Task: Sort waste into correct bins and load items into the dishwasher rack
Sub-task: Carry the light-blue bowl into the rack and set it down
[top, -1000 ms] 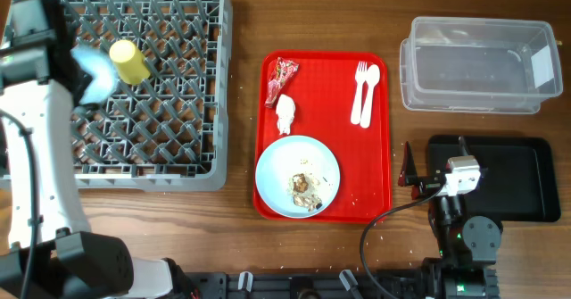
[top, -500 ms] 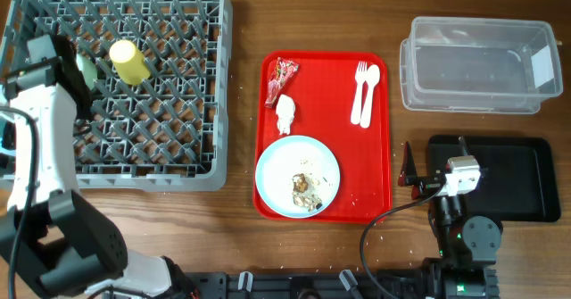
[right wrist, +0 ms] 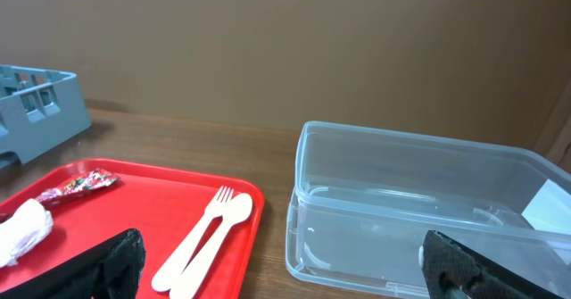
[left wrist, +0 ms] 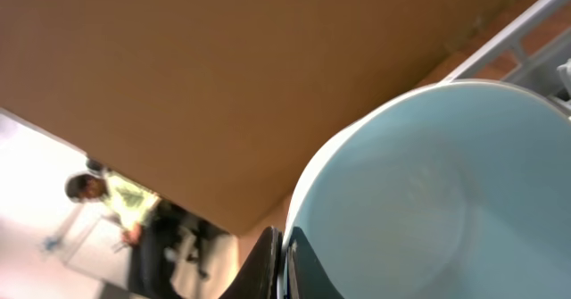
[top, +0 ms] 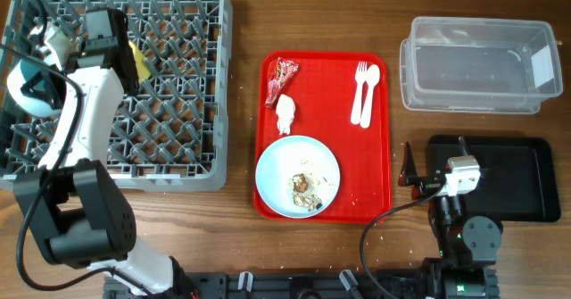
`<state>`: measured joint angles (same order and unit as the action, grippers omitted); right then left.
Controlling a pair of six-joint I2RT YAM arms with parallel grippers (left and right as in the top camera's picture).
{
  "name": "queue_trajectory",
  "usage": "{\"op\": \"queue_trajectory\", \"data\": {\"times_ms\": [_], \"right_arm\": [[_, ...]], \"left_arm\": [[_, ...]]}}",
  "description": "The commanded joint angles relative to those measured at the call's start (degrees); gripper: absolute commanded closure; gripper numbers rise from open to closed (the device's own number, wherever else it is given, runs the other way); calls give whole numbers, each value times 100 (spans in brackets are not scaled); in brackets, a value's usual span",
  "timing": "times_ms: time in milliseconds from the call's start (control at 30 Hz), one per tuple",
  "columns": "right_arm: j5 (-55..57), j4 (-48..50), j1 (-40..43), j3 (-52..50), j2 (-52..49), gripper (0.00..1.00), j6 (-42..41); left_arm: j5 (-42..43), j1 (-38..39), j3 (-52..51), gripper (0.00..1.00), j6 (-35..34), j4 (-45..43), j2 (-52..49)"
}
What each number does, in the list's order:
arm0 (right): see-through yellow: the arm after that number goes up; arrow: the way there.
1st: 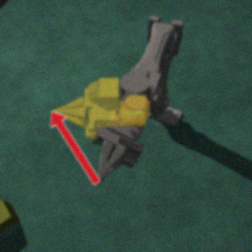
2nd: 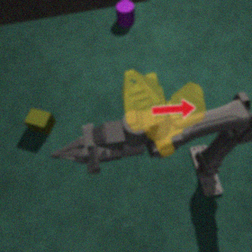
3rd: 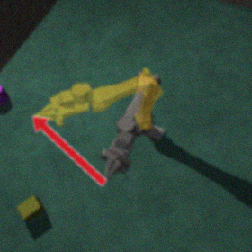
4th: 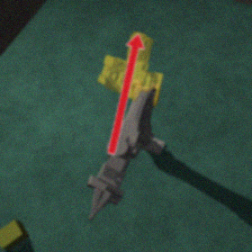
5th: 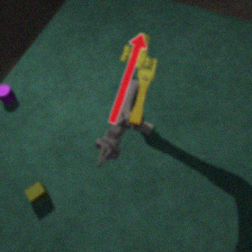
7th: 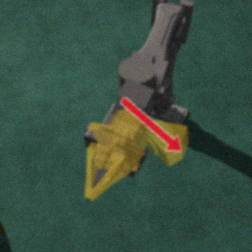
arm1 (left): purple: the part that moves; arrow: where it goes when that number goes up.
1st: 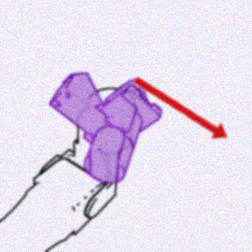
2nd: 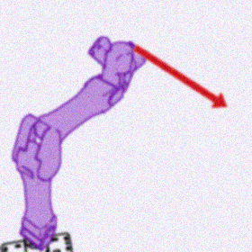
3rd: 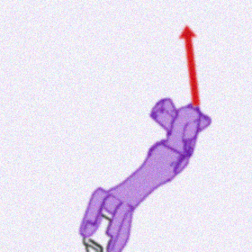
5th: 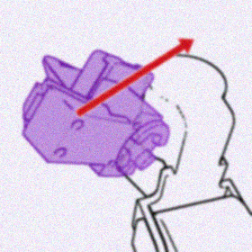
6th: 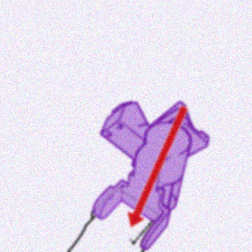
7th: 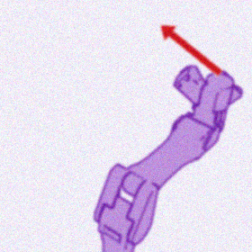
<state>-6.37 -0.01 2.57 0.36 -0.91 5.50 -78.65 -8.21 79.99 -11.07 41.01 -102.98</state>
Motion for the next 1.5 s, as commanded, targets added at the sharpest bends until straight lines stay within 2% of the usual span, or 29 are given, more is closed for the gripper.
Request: {"op": "queue_trajectory", "data": {"times_ms": [0,133,233,333,433,467,500,533,600,667,867,900,933,967,1000,1033,1100,1167,1233,1300,1333,1367,1433,1467], "right_arm": [[39,33,31,-4,31,0,48],[39,33,28,-4,31,0,50],[39,33,31,-4,31,0,48],[39,33,31,-4,31,0,50],[39,33,31,-4,31,0,50],[39,33,31,-4,31,0,50],[39,33,31,-4,31,0,50],[39,33,31,-4,31,0,50],[39,33,31,-4,31,0,50],[39,33,31,-4,31,0,48],[39,33,28,-4,31,0,48],[39,33,31,-4,31,0,48],[39,33,31,-4,31,0,50],[39,33,31,-4,31,0,50],[39,33,28,-4,31,0,50],[39,33,31,-4,31,0,48],[39,33,31,-4,31,0,50],[39,33,31,-4,31,0,48],[39,33,31,-4,31,0,48],[39,33,31,-4,31,0,50],[39,33,31,-4,31,0,50],[39,33,31,-4,31,0,48],[39,33,31,-4,31,0,48],[39,33,28,-4,31,0,50]], "left_arm": [[-39,-37,42,96,2824,-575,-28],[439,-24,-9,96,4697,-570,-87],[763,33,-590,96,5967,-713,-107],[765,44,-1056,96,6601,-1379,-107],[721,44,-1078,96,6802,-1880,-107],[723,50,-1078,96,6835,-2288,-107],[726,61,-1078,92,6837,-2459,-107],[732,103,-1078,80,6835,-2837,-107],[820,251,-1078,83,6826,-3762,-107],[929,380,-1078,78,6828,-3908,-107],[1012,520,-1078,76,6734,-4024,-107],[758,503,-1078,78,6341,-4656,-105],[55,472,-1075,80,5329,-6605,-105],[-334,474,-1071,75,5250,-7844,-103],[-625,496,-1051,69,5333,-8885,-96],[-990,538,-1012,78,5569,-10303,-83],[-1095,555,-975,75,6304,-11833,-81],[-1025,538,-975,71,6046,-11512,-87],[-302,538,-975,71,5346,-9595,-87],[1672,584,-975,64,4817,-5661,-85],[2586,627,-975,53,4809,-4352,-85],[3220,662,-975,0,4800,-3921,-85],[3254,765,-973,0,4199,-4264,-46],[3309,870,-973,0,3469,-4315,70]]}}
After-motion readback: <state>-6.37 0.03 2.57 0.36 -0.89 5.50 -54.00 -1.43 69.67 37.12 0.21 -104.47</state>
